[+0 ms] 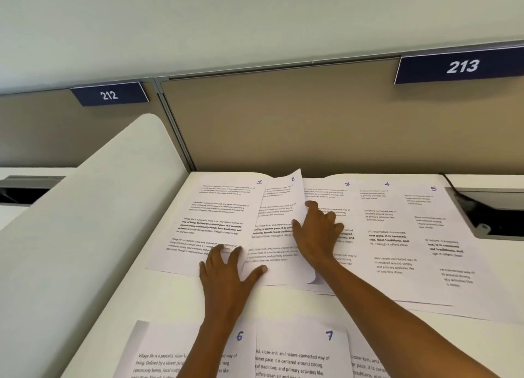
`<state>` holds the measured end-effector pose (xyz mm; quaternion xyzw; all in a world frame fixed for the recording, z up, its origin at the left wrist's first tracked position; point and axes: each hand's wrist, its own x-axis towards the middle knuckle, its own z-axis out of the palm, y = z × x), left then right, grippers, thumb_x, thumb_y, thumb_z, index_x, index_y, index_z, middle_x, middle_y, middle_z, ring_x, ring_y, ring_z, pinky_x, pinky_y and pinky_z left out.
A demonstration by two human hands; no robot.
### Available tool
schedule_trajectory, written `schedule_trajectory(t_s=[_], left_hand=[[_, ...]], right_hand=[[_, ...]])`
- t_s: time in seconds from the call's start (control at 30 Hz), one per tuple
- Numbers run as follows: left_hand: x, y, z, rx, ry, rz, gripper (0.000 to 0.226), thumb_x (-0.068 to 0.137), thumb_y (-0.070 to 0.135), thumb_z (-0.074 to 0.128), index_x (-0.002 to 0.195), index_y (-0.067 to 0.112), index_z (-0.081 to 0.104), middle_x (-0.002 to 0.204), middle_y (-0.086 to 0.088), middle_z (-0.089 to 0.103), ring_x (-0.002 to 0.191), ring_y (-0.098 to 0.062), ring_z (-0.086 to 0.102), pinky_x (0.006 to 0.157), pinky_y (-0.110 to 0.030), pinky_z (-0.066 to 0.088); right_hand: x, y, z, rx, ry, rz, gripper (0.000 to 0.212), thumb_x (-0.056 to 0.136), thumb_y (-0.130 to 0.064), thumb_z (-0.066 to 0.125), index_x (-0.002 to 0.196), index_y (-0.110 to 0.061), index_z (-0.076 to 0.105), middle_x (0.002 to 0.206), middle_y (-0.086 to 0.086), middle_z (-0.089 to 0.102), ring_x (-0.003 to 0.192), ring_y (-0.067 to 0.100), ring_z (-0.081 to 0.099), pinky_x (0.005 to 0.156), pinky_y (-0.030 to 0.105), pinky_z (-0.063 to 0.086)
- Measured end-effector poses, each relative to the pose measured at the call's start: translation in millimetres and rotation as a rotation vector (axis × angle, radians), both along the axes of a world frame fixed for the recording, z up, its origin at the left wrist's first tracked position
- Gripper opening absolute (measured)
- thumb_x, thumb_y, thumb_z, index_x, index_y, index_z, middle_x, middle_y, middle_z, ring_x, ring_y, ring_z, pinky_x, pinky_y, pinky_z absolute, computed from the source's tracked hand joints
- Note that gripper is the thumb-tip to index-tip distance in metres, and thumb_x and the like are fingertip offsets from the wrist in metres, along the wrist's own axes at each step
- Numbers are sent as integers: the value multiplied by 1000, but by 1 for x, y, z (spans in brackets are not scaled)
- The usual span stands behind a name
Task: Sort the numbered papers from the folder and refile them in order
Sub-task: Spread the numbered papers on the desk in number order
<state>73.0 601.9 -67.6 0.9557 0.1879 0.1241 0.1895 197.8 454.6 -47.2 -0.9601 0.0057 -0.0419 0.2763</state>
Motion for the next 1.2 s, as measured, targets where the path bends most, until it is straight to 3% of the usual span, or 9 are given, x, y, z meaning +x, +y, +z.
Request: schedule_trajectory(t_s=[0.13,0.23,0.33,0.4,0.5,0.87,0.97,1.1,1.2], left_hand=[[0,6,-1,-23,-21,19,76,72,72,29,121,24,62,136,-14,44,125,-31,42,104,-45,30],[-1,9,-3,-25,-7,24,74,73,71,27,121,27,62,135,-14,44,125,-30,42,104,-45,29],[-2,10,-4,-58,0,24,72,74,71,31,124,28,60,139,-13,40,127,-29,38,107,-43,26],[-3,14,-4,-90,-7,17,58,81,65,48,125,28,60,140,-12,38,129,-28,36,109,-42,24],[-3,22,-7,-91,-32,12,46,84,50,62,124,28,61,140,-12,39,130,-29,37,109,-43,25],[-5,21,1,-88,-100,15,48,86,43,62,129,22,57,144,-13,37,136,-28,30,114,-44,20],[-13,11,12,-38,-203,-31,57,86,54,55,129,17,58,146,-13,37,141,-29,22,116,-44,9],[-30,-7,18,-7,-167,-121,75,79,72,33,133,23,53,153,-7,27,145,-23,7,115,-35,-8],[-59,-12,26,26,-176,-169,72,82,68,35,133,21,52,154,-8,25,145,-24,7,116,-38,-7]], right_hand=[[-1,-12,-7,-135,-113,26,46,98,-48,36,130,-19,51,125,8,56,117,29,42,95,43,27],[-8,-23,-23,-172,-136,92,78,86,-66,12,128,-19,59,131,15,55,127,40,42,106,56,16],[-10,-31,-31,-319,-5,219,119,59,-78,-33,146,-32,33,157,6,22,145,35,10,105,55,-17],[-7,-37,-30,-348,21,253,125,50,-76,-42,149,-36,21,160,2,9,147,30,-1,107,55,-18],[-3,-43,-29,-356,40,286,125,47,-77,-42,150,-37,16,161,-1,5,147,27,-4,113,55,-10],[-2,-56,-18,-236,-10,285,119,48,-84,-34,151,-38,6,160,4,6,147,29,-3,115,50,-6],[-13,-72,-9,-300,-64,271,115,53,-85,-29,150,-38,11,160,3,9,147,30,-3,114,51,-10],[-38,-99,-6,-301,-18,280,112,52,-91,-19,149,-43,11,161,-2,5,147,26,-8,112,55,-11],[-72,-123,3,-250,11,326,108,54,-94,-12,148,-45,10,160,-6,4,147,23,-7,115,53,-9]])
